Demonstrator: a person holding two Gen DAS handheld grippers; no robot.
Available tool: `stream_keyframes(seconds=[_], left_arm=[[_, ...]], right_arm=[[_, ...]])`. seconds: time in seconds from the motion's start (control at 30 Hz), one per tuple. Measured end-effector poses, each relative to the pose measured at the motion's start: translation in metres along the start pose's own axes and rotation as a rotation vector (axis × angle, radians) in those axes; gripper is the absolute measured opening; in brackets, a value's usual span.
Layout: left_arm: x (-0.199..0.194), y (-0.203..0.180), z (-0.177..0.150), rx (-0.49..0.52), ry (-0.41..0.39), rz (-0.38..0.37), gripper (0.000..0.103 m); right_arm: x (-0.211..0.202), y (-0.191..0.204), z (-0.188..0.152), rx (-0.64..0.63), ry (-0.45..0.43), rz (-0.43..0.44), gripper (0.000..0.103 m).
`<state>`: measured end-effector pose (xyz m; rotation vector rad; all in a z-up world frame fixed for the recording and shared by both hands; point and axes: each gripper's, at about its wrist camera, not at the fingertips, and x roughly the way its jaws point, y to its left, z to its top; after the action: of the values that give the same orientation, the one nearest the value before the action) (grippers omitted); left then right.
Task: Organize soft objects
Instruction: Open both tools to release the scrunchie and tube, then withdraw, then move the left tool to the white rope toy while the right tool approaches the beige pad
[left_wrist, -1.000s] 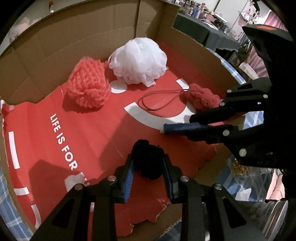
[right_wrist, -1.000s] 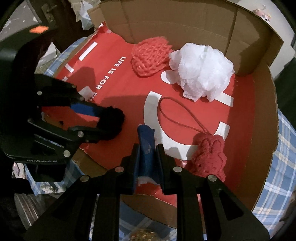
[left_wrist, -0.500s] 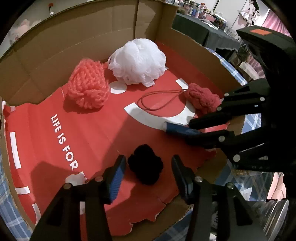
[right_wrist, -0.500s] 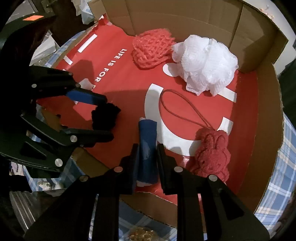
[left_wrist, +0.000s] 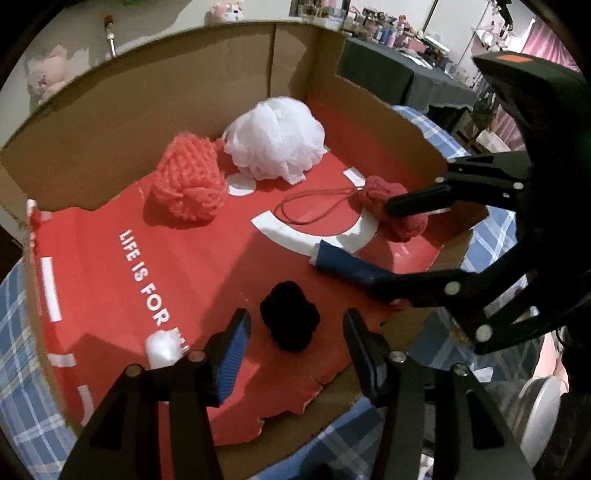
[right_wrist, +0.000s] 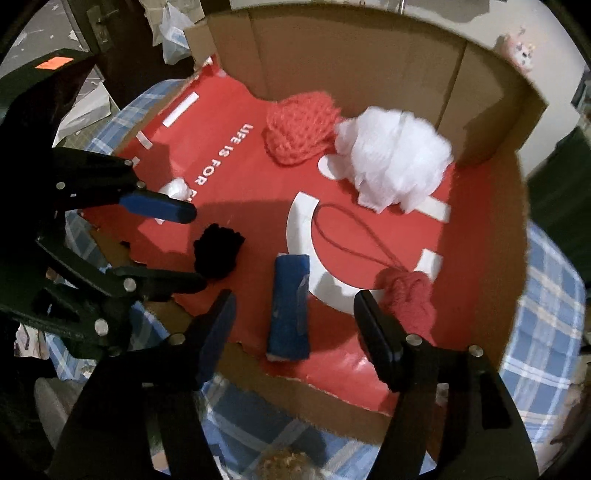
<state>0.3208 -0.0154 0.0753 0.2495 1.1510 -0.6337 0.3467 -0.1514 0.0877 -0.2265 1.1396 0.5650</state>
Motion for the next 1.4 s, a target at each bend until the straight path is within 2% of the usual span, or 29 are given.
stream_keyframes(seconds=[0.17,0.27,0.4,0.5,0.63,0.73,0.8,0.97,1.1,1.23,1.4], left_arm=[[-0.028,0.0,-0.005,-0.032,-0.074,0.037,0.08],[-0.058,-0.002,-0.012,-0.07,-0.159,0.066,0.082],[-0.094,-0.013,-0.027,-0.108,-0.263,0.088,0.095],[-0.124,-0.025,-0.045,-0.132,-0.368,0.134,0.098],[-0.158,-0.05,-0.074,-0.137,-0.49,0.219,0.103],[-0.177,-0.066,-0.094,-0.154,-0.56,0.237,0.103],[-0.186,-0.077,-0.109,-0.163,-0.597,0.236,0.103],[-0.199,-0.099,-0.138,-0.18,-0.639,0.224,0.103],[-0.2,-0.123,-0.164,-0.174,-0.678,0.234,0.103],[-0.196,-0.138,-0.19,-0.204,-0.711,0.242,0.103],[-0.175,-0.144,-0.213,-0.242,-0.703,0.262,0.103]], right_arm=[[-0.043,0.003,-0.006,0.046,-0.093,-0.061,0.065],[-0.076,0.009,-0.017,0.068,-0.166,-0.099,0.065],[-0.115,0.029,-0.034,0.084,-0.279,-0.153,0.067],[-0.144,0.044,-0.051,0.094,-0.352,-0.152,0.073],[-0.178,0.067,-0.076,0.093,-0.447,-0.151,0.074],[-0.195,0.089,-0.101,0.079,-0.509,-0.166,0.077],[-0.202,0.101,-0.118,0.067,-0.539,-0.161,0.082],[-0.206,0.123,-0.158,0.075,-0.599,-0.155,0.082],[-0.205,0.136,-0.185,0.094,-0.644,-0.181,0.082],[-0.193,0.147,-0.213,0.111,-0.662,-0.205,0.082],[-0.162,0.149,-0.237,0.154,-0.651,-0.213,0.083]])
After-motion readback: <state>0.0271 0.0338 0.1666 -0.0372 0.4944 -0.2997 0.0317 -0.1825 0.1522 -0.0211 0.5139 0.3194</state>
